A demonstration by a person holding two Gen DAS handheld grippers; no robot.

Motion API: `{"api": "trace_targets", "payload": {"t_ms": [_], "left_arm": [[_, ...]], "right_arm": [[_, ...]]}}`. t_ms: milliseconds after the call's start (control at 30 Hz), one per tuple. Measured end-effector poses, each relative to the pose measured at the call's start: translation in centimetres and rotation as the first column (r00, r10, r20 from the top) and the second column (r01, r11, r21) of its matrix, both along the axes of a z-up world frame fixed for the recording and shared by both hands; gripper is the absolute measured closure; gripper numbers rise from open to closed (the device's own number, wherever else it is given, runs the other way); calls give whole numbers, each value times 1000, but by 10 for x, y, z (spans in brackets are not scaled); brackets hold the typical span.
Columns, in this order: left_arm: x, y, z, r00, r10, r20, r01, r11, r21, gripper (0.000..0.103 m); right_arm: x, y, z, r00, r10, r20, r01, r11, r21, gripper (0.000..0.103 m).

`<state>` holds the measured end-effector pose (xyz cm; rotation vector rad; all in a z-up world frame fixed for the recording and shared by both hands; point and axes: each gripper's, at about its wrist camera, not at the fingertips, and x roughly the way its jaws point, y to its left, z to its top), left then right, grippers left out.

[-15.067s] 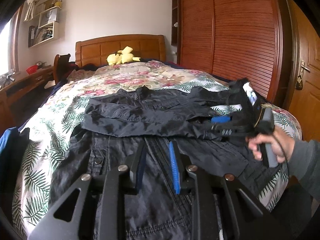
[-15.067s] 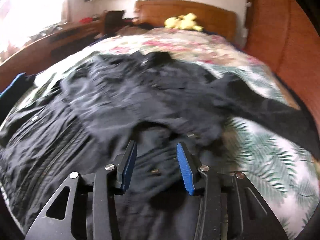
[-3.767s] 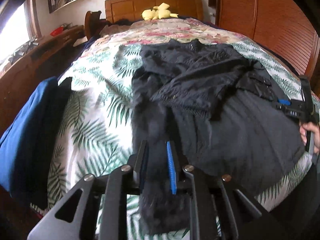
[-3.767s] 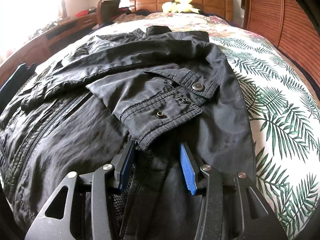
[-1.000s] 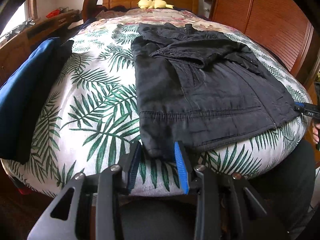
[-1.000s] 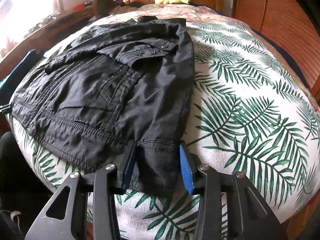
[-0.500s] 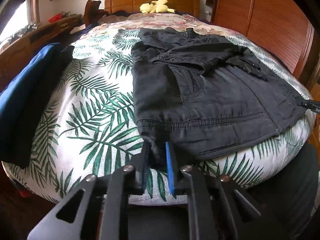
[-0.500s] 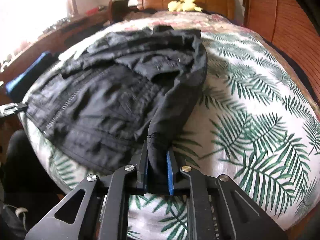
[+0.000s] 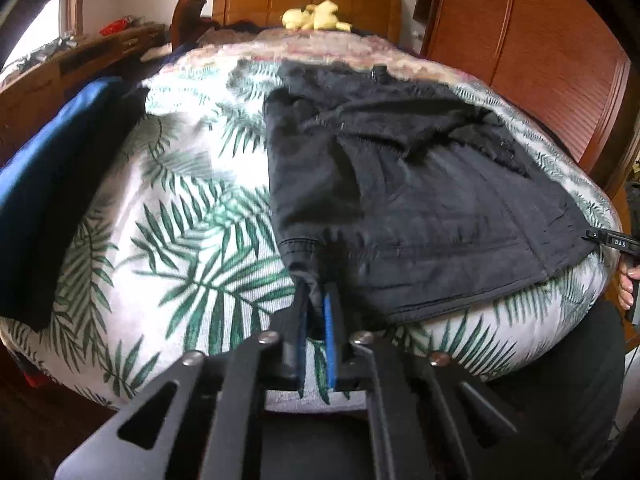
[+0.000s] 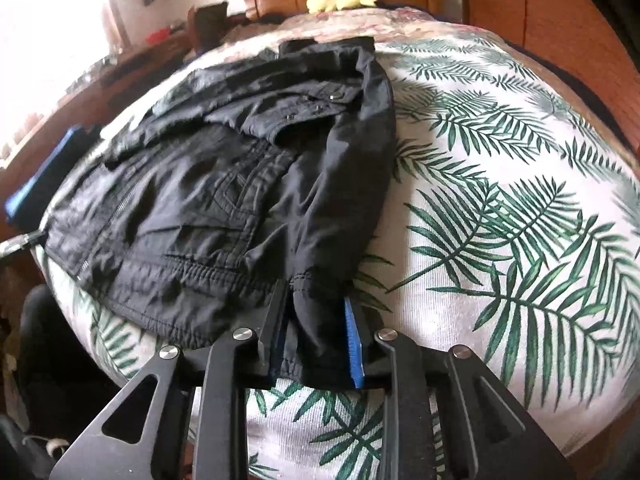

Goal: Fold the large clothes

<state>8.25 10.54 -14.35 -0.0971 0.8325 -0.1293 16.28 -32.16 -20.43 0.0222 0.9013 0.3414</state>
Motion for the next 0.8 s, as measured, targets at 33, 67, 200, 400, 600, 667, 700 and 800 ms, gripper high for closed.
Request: {"api": "trace_targets", "payload": {"t_ms": [33, 67, 200, 400, 600, 667, 700, 800], "left_arm": [[-2, -2, 8, 1000, -1, 23, 1, 1000, 12, 101], [-5, -5, 18, 999, -2, 49, 1, 1000, 23, 102], [-8, -7, 67, 989, -8, 148, 8, 1000, 1, 102], [-17, -12, 150, 951, -17, 309, 7, 999, 32, 102], [-47, -1, 225, 898, -12, 440, -6, 999, 39, 102], [-65, 3, 247, 874, -9, 485, -15, 999, 46, 102], [-74, 4, 256, 862, -4, 506, -24, 999, 49, 102], [-108, 0, 279, 827, -21, 562, -25, 997, 73, 102]], "right_arm": [[1, -2, 2, 1000, -2, -4, 2, 1000, 15, 82], [0, -3, 5, 1000, -1, 7, 1, 1000, 30, 88], [-4, -1, 43, 994, 25, 104, -33, 996, 80, 91], [-10, 9, 129, 962, 23, 273, -63, 988, 140, 94], [-37, 14, 219, 902, 30, 431, -104, 983, 148, 95], [-48, 14, 246, 880, 41, 473, -123, 982, 144, 95], [-58, 13, 260, 866, 43, 498, -128, 982, 138, 95], [-88, 6, 292, 836, 54, 546, -156, 977, 143, 95]]}}
